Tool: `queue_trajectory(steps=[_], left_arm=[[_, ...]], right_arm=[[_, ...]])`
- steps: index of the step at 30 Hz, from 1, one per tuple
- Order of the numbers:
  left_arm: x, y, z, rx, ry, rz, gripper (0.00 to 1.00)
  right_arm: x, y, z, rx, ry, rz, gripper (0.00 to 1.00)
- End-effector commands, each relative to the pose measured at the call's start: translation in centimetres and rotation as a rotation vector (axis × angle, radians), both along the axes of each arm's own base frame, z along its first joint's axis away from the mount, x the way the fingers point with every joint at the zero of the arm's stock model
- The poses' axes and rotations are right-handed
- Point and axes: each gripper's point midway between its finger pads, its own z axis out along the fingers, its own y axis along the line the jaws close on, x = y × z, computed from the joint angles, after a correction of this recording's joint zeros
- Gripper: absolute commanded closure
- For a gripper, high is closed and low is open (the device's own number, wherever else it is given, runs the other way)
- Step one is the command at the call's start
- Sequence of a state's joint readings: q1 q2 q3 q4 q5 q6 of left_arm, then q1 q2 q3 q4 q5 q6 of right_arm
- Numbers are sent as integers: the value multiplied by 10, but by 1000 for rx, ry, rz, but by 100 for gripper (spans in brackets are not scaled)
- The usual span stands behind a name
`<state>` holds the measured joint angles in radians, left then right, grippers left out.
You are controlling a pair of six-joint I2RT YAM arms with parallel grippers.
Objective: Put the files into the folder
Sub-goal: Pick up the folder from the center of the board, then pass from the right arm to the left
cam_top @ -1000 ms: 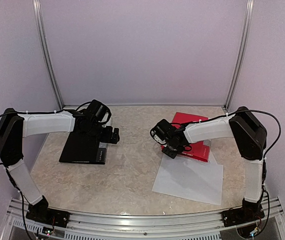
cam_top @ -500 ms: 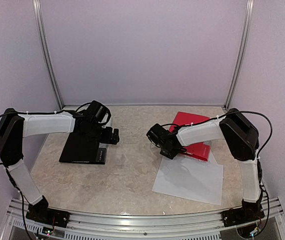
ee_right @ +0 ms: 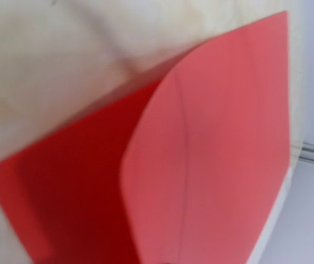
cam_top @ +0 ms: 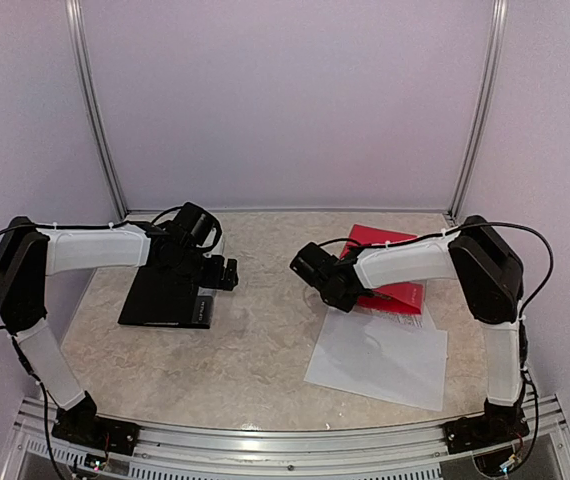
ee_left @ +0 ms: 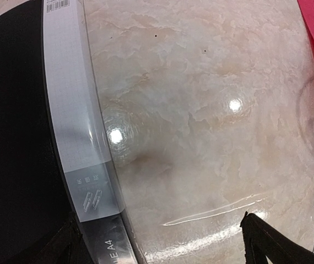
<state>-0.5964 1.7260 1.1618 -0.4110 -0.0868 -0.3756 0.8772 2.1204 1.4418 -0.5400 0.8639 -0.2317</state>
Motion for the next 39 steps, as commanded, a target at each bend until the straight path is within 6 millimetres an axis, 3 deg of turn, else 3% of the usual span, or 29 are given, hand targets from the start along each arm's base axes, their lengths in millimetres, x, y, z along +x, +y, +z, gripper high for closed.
queue_trajectory(steps=[1,6,11,15,19,23,29,35,39], left_arm=[[2,1,8,22,-21,-6,1],[4,2,18,20,-43,-3,1],[5,4,29,12,-62,15,1],[4,11,41,21,-86,43,1],[0,16,52,13,-105,58,1],[-6,17,61,-3,-110,52,1],[-15,9,61,0,-107,22,1],[-21,-4,53,26,-94,-11,1],[-22,-11,47,42,-86,-31,1]], right_arm=[[-5,19,72,162,-82,38,100],[-18,41,133,399,-126,128,100],[-48,75,189,717,-112,269,100],[-79,101,221,997,-49,374,100],[-98,101,248,1246,-43,378,100],[-90,78,246,1338,-89,174,100],[-69,27,215,1300,-208,-168,100],[-63,-26,191,1315,-277,-336,100],[-67,-60,170,1282,-317,-442,93]])
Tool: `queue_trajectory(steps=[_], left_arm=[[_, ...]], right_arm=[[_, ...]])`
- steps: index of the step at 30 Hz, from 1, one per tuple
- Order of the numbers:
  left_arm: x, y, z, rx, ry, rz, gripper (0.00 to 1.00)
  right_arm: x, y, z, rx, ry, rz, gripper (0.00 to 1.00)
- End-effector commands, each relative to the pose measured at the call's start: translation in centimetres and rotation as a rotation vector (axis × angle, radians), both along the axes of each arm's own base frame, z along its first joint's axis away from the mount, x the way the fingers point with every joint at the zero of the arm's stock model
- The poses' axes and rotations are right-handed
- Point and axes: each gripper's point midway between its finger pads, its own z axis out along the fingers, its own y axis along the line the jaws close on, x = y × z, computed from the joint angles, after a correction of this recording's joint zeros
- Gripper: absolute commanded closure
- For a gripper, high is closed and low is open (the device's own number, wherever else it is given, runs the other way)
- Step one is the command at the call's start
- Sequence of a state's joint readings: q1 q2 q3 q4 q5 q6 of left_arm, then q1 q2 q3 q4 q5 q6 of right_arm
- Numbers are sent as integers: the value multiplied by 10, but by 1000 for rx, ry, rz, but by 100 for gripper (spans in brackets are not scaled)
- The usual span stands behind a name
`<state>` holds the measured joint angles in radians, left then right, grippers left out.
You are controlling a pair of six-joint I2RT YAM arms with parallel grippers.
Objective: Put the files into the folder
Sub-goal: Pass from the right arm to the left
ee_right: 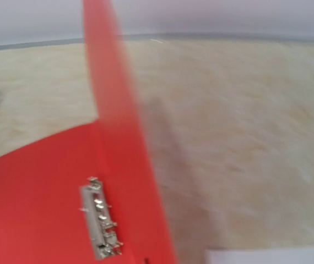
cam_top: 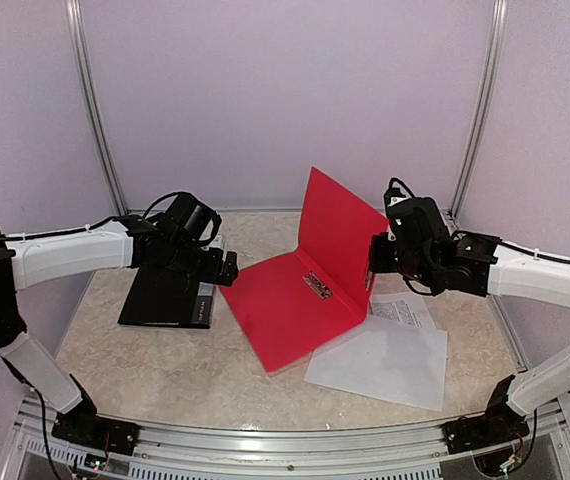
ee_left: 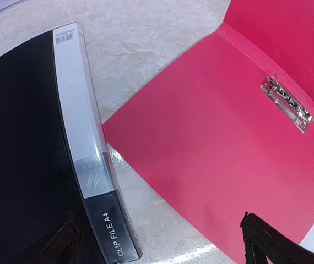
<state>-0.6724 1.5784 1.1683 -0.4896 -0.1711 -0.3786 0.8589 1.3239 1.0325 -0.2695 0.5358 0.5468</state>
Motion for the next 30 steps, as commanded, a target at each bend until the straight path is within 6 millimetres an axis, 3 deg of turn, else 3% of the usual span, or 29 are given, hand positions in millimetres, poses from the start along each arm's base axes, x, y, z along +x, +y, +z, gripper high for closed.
queue_trajectory(steps=[1,5,10,18,24,30], left_arm=[[0,-6,-7,36,16,-11,1],[-3,-11,-18,40,42,-26,1],[-13,-19,-34,38,85,-46,1],[-19,-32,-47,32,111,-66,1],[-24,-44,-58,26,150,-87,1],[-36,-71,-71,-120,248,-111,1]], right_arm=[[-4,-47,-18,11,31,-172,91],[-5,-81,-50,-39,84,-255,82],[1,-118,-68,-99,119,-331,73],[17,-114,-69,-24,133,-246,64],[29,-132,-85,-27,162,-265,63],[42,-149,-103,-35,192,-283,63]])
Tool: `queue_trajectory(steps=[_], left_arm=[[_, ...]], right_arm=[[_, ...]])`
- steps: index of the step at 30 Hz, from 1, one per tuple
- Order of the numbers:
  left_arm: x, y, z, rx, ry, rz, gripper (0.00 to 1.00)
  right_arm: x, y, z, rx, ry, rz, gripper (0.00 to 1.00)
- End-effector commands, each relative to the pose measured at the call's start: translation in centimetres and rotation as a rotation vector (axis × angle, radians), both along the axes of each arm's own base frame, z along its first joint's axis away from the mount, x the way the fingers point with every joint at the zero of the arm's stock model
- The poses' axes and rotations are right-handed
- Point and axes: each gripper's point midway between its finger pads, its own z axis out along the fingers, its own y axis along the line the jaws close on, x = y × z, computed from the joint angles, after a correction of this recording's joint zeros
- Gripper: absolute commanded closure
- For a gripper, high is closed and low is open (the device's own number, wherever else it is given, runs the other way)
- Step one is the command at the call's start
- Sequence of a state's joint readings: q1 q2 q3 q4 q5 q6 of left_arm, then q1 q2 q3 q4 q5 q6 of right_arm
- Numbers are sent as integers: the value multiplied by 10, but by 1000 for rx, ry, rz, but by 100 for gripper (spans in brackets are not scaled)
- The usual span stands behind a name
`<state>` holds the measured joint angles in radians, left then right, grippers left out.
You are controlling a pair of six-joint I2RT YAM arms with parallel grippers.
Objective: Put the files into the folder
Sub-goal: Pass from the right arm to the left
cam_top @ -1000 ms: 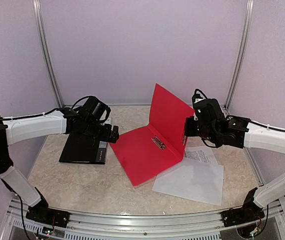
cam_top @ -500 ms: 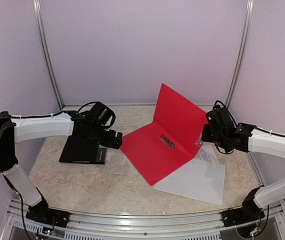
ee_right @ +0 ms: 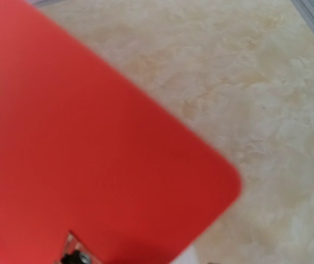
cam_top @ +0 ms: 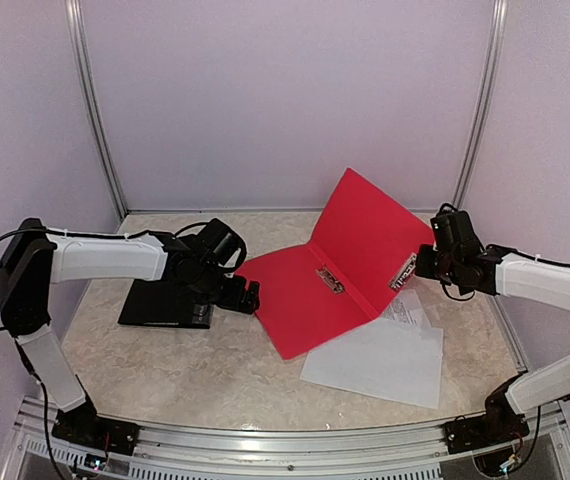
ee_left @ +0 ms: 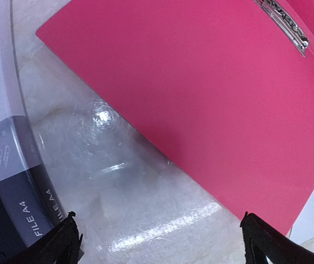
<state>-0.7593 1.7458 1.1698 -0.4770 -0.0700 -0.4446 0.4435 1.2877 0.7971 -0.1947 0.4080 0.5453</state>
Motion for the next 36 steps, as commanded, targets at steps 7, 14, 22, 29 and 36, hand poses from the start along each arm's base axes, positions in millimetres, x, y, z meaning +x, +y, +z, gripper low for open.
queue_trajectory(steps=[7,14,22,29,36], left_arm=[[2,-50,-18,-208,140,23,1],[12,-80,-12,-416,226,-3,1],[28,-87,-8,-563,269,26,28],[29,-90,11,-585,250,-35,74],[26,-66,59,-544,163,-85,98]], right_arm=[[7,-13,-36,-13,72,21,64],[5,-12,-44,-9,87,34,64],[2,-12,-49,-8,99,42,64],[-1,-6,-42,-7,104,92,63],[-12,21,-1,54,54,275,43]])
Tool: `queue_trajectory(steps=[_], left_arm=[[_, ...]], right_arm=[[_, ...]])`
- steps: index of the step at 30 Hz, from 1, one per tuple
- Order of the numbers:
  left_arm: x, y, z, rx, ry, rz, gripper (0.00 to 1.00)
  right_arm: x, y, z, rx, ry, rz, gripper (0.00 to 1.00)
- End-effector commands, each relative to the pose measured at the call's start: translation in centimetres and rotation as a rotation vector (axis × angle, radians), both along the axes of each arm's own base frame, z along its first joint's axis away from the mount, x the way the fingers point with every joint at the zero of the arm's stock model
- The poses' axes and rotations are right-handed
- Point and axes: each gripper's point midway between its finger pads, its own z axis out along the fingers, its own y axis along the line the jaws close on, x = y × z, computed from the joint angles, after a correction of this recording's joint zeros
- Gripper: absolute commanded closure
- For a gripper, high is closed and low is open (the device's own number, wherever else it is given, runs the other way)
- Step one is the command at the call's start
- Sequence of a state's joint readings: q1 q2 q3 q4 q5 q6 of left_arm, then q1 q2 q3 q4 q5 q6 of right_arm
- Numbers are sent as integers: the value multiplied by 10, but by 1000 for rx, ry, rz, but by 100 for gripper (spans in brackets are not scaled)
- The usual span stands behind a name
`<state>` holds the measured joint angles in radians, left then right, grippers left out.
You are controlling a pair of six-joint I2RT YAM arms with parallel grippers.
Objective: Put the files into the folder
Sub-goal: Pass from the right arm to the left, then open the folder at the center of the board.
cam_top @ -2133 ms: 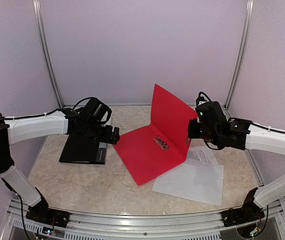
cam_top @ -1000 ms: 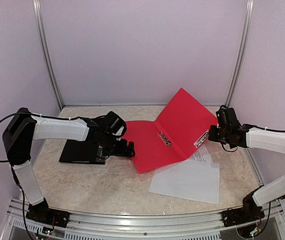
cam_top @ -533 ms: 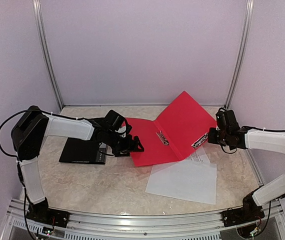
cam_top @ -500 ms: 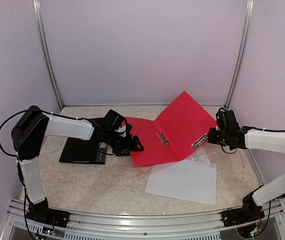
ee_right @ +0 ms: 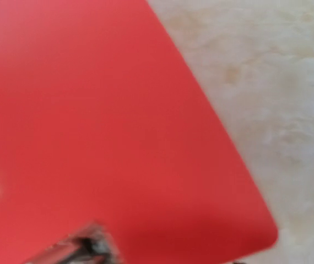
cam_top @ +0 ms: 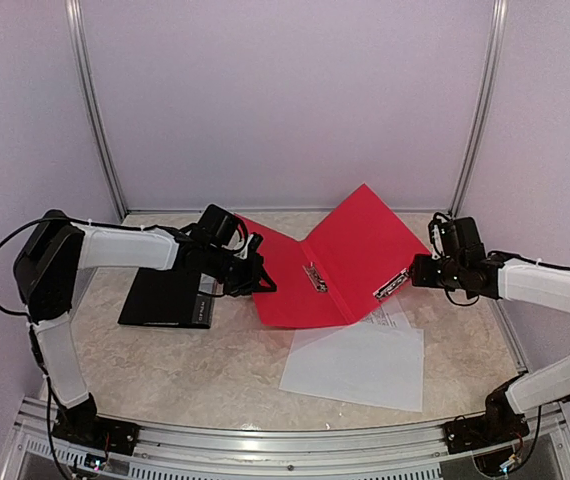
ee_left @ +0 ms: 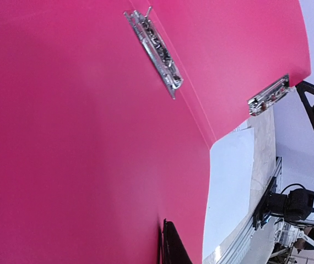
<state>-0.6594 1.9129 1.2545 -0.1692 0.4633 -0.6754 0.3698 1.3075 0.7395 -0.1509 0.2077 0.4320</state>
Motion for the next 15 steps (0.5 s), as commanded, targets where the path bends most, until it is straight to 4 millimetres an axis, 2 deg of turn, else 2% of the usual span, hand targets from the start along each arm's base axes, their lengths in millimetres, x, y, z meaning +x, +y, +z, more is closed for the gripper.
queue_trajectory(steps=[1,6,9,11,15], left_arm=[[-1,16,56,-26,-99,-30,100],[-10,28,104,-73,-169,-34,100],[-18,39,120,-75,-167,-29,100],[-24,49,132,-76,-170,-15,100],[-37,70,137,-42,-134,-4,100]], right_arm=[[-11,20,37,55,-31,145,42],[-27,35,70,125,-69,236,36],[-34,43,83,147,-78,277,35],[-37,50,85,154,-71,311,35],[-41,71,75,143,-37,382,35]])
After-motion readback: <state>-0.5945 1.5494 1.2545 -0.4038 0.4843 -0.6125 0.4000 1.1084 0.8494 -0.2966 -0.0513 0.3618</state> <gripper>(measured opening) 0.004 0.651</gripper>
